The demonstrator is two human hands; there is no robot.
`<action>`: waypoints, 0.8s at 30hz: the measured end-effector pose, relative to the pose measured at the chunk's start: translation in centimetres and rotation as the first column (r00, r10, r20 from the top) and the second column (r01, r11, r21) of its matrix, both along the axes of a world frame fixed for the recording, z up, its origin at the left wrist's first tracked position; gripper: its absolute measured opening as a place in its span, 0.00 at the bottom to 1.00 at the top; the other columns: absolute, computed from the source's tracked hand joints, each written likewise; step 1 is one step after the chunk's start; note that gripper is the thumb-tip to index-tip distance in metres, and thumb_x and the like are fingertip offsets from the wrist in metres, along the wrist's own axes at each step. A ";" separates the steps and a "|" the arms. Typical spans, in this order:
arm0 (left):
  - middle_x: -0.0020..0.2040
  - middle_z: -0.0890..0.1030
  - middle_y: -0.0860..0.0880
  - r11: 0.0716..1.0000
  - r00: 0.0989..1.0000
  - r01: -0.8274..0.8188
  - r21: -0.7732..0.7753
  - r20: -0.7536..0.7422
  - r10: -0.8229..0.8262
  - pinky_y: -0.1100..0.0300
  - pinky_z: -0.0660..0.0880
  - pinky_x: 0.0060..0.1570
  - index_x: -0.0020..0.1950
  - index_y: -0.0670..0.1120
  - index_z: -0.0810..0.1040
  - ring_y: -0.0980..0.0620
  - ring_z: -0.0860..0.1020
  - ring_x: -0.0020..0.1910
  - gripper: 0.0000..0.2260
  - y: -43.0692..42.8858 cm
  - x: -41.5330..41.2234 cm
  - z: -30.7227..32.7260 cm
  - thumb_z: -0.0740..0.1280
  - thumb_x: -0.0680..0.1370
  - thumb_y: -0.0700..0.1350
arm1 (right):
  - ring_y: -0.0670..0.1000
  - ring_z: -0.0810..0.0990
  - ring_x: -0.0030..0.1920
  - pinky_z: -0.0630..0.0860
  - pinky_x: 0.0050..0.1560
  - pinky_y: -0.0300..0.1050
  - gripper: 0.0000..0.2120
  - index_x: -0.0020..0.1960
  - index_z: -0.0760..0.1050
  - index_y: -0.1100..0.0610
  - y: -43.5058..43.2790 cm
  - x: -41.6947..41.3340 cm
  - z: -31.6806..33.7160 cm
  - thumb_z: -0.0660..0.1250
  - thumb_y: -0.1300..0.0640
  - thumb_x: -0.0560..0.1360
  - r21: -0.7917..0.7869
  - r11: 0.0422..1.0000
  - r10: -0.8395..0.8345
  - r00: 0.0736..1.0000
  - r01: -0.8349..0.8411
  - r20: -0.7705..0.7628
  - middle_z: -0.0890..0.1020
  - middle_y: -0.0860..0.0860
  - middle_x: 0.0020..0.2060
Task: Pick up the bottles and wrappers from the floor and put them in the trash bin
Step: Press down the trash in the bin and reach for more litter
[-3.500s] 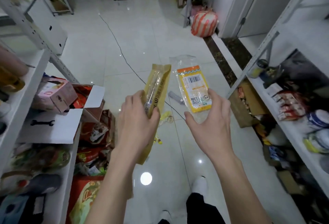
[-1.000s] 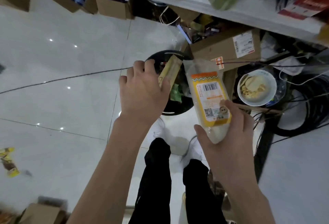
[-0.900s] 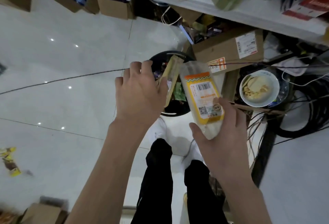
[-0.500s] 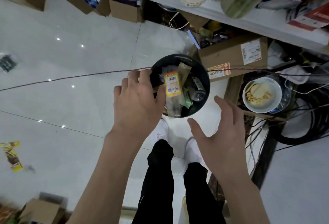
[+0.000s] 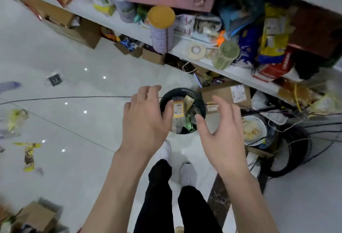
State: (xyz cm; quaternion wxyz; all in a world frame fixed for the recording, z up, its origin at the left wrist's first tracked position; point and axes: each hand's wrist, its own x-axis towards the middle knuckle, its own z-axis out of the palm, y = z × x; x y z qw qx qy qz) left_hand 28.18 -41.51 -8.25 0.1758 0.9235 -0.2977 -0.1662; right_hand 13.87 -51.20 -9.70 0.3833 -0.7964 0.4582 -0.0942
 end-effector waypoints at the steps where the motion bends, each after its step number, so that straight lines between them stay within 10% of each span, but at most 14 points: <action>1: 0.66 0.75 0.46 1.000 1.000 -0.013 -0.024 0.014 0.013 0.48 0.68 0.61 0.70 0.47 0.72 0.43 0.74 0.63 0.21 0.4 -0.5 1.9 0.62 0.81 0.55 | 0.46 0.69 0.69 0.66 0.68 0.42 0.26 0.74 0.66 0.50 0.0 -0.1 1.8 0.67 0.46 0.79 -0.024 0.999 0.025 0.999 -0.024 0.022 0.69 0.45 0.66; 12: 0.68 0.73 0.50 0.961 0.966 -0.163 -0.223 0.161 0.201 0.49 0.71 0.62 0.72 0.51 0.69 0.47 0.74 0.64 0.20 7.2 -5.3 21.1 0.61 0.82 0.56 | 0.47 0.74 0.64 0.72 0.64 0.49 0.17 0.68 0.73 0.49 2.6 -0.8 19.6 0.67 0.50 0.79 -0.237 0.949 0.270 0.925 -0.208 0.268 0.74 0.44 0.60; 19: 0.67 0.73 0.56 0.868 0.907 -0.316 -0.384 0.146 0.394 0.50 0.74 0.61 0.71 0.54 0.70 0.55 0.73 0.64 0.19 15.3 -9.4 26.5 0.61 0.81 0.58 | 0.41 0.75 0.57 0.65 0.54 0.27 0.14 0.64 0.75 0.47 7.4 -1.4 25.6 0.68 0.50 0.79 -0.248 0.860 0.505 0.811 -0.445 0.294 0.74 0.41 0.56; 24: 0.66 0.72 0.59 0.780 0.840 -0.463 -0.421 0.073 0.538 0.54 0.74 0.61 0.71 0.55 0.70 0.59 0.73 0.63 0.20 22.6 -10.8 25.8 0.61 0.81 0.59 | 0.43 0.76 0.58 0.74 0.58 0.42 0.15 0.65 0.75 0.46 12.8 0.2 25.6 0.68 0.49 0.79 -0.184 0.764 0.644 0.712 -0.618 0.280 0.76 0.42 0.57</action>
